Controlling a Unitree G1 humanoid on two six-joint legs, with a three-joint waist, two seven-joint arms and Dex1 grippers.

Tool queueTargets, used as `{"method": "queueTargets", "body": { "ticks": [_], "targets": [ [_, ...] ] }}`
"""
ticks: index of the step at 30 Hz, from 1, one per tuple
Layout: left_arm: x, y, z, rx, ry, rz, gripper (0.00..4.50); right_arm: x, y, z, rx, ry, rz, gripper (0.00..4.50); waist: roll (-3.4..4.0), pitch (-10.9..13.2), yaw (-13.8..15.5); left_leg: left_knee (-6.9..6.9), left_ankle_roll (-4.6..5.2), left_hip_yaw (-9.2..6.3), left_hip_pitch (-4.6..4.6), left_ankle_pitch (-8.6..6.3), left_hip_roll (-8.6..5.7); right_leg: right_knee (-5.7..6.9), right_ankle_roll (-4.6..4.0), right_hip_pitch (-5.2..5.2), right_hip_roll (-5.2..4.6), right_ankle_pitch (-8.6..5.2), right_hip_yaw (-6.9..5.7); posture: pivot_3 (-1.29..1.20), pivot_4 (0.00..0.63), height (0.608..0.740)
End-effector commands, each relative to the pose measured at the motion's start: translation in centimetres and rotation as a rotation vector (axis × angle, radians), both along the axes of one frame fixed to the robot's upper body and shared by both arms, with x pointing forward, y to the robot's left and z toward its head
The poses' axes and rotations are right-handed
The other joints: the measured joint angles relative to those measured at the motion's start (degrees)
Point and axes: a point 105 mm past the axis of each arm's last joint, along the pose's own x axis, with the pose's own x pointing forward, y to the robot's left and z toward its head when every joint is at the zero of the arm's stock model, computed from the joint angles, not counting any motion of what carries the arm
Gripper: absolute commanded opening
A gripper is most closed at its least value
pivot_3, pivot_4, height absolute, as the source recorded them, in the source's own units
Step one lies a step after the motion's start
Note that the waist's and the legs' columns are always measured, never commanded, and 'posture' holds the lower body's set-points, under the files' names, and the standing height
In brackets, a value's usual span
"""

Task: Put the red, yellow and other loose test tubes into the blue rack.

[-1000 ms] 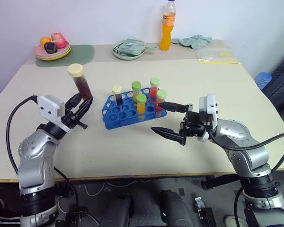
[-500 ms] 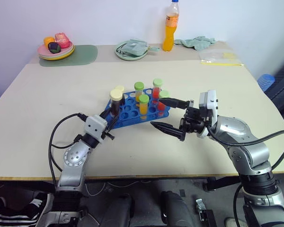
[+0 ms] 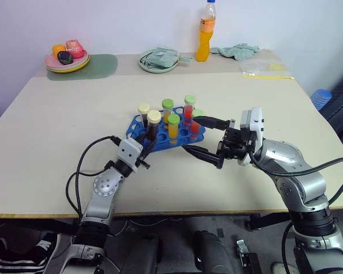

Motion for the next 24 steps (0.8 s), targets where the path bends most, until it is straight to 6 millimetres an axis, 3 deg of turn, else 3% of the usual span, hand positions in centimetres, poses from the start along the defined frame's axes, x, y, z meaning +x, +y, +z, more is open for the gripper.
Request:
{"method": "queueTargets", "body": {
  "ticks": [1, 10, 16, 17, 24],
  "targets": [
    [-0.4, -0.4, 0.4, -0.04, -0.007, -0.024, 0.86, -0.3, -0.1, 1.3, 0.013, -0.071, -0.001, 4.5, 0.0, 0.0, 0.0, 0.0, 0.0, 0.0, 0.0, 0.0, 0.0, 0.0, 0.0, 0.0, 0.0, 0.0, 0.0, 0.0, 0.15, 0.74],
    [-0.4, 0.1, -0.2, -0.156, 0.073, -0.025, 0.86, -0.1, 0.0, 1.6, 0.022, -0.09, -0.008, 4.5, 0.0, 0.0, 0.0, 0.0, 0.0, -0.01, 0.0, 0.0, 0.0, -0.01, 0.0, 0.01, 0.0, 0.0, 0.0, 0.0, 0.15, 0.74],
    [-0.9, 0.8, 0.6, -0.19, 0.085, -0.07, 3.67, 0.0, 0.0, 1.6, 0.02, -0.096, -0.014, 4.5, 0.0, 0.0, 0.0, 0.0, 0.01, 0.0, 0.0, 0.0, 0.0, -0.01, 0.0, 0.01, 0.0, 0.0, 0.0, 0.0, 0.15, 0.74],
    [-1.1, 1.1, 0.9, -0.174, 0.073, -0.07, 4.3, 0.0, 0.0, 1.6, 0.018, -0.095, -0.014, 4.5, 0.0, 0.0, -0.1, 0.0, 0.01, -0.01, 0.01, 0.0, 0.0, -0.01, 0.0, 0.01, 0.0, 0.0, 0.0, 0.0, 0.15, 0.74],
    [-5.0, 4.9, 3.9, -0.103, 0.078, -0.138, 4.45, 0.2, -1.0, 0.5, -0.015, -0.062, -0.016, 4.5, 0.03, 0.0, -0.5, -0.06, 0.01, -0.01, 0.0, -0.01, 0.06, 0.0, -0.01, -0.04, 0.03, -0.01, 0.02, 0.0, 0.15, 0.74]
  ]
}}
